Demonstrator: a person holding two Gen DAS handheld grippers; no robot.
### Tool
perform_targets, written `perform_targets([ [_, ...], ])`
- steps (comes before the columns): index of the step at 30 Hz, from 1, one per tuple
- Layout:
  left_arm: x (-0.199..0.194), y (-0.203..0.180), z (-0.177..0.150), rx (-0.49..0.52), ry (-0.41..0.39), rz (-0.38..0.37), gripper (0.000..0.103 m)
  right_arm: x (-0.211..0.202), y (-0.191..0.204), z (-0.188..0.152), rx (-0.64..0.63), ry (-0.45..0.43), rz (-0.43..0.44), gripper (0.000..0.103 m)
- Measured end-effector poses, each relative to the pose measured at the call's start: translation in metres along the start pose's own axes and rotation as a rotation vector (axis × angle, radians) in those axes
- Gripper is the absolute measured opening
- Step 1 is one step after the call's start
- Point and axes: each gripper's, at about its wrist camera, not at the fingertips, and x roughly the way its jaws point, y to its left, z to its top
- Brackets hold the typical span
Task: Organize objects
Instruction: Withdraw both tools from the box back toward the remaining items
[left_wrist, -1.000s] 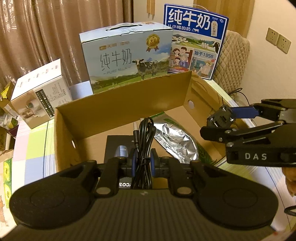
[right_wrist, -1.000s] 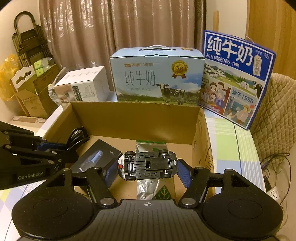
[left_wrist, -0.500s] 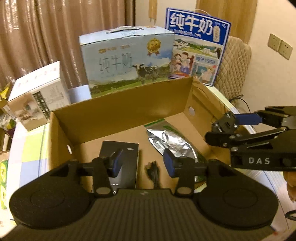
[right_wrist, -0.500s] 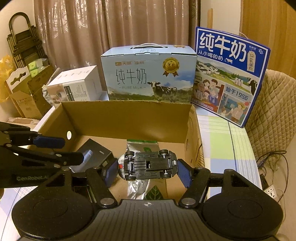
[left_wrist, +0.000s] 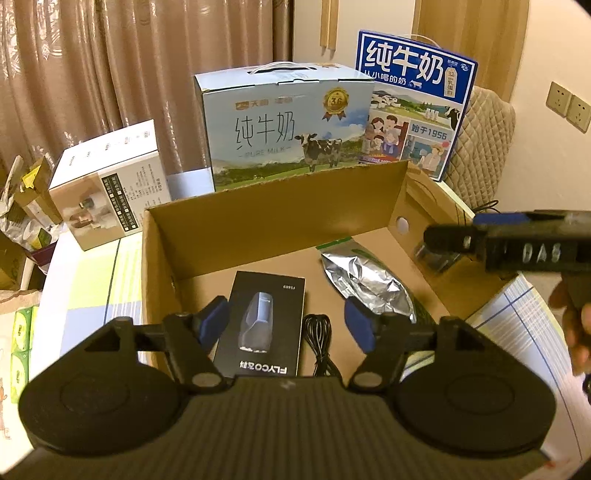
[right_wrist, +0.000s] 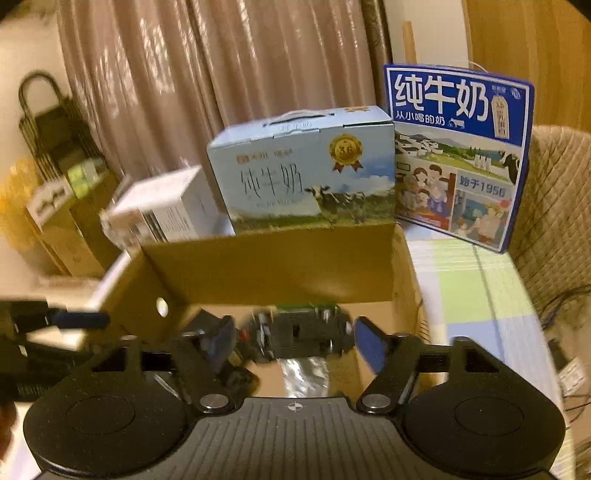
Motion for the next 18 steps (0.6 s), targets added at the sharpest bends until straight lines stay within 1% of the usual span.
perform_targets([
  [2, -0.005, 0.001, -0.004, 0.000, -0.009, -0.001, 0.078, -0.006, -0.001, 0.001, 0.009, -0.023, -0.012, 0.082],
  [4, -0.013, 0.002, -0.008, -0.005, -0.022, -0.005, 0.081, -0.013, -0.003, 0.001, 0.010, -0.030, -0.018, 0.082],
  [9, -0.039, 0.003, -0.022, -0.017, -0.055, 0.020, 0.085, -0.038, -0.001, -0.008, -0.019, -0.025, -0.035, 0.082],
  [13, -0.069, -0.003, -0.039, 0.010, -0.084, 0.053, 0.089, -0.065, 0.007, -0.025, -0.046, -0.008, -0.053, 0.082],
  [18, -0.116, -0.008, -0.068, -0.052, -0.090, 0.034, 0.091, -0.109, 0.019, -0.052, -0.048, 0.001, -0.067, 0.082],
])
